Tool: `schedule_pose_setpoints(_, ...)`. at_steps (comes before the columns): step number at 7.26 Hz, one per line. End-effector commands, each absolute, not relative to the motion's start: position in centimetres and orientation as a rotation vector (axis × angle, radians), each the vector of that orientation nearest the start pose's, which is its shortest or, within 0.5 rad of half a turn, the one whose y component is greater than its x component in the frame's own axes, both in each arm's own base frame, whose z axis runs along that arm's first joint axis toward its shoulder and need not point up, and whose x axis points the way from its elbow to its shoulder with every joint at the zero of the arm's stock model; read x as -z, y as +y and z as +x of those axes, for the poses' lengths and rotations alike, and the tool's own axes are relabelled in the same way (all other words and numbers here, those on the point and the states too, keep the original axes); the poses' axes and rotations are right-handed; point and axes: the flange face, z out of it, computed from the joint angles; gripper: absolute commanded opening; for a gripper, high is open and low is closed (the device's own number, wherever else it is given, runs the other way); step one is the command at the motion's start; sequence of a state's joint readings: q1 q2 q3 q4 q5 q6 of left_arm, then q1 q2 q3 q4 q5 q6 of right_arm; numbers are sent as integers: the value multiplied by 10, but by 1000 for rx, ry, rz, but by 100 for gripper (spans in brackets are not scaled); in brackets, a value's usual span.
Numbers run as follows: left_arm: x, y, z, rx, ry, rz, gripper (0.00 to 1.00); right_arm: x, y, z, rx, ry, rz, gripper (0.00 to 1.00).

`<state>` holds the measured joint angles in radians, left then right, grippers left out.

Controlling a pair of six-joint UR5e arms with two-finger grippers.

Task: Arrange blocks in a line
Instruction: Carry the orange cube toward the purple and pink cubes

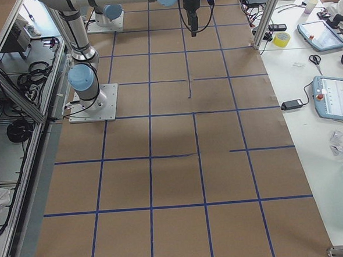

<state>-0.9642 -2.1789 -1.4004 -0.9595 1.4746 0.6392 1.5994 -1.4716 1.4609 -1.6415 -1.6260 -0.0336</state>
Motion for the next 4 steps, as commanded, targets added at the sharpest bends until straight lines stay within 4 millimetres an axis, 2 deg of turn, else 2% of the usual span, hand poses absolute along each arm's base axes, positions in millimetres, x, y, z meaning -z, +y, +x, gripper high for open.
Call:
schedule_pose_setpoints(1,-257,-673,295,291,3097,54,0,-501,-535,143,135,3193,-97,100)
schedule_pose_setpoints(4,-245,-672,301,266,3109,12,0,-500,-536,143,132,3193,-97,100)
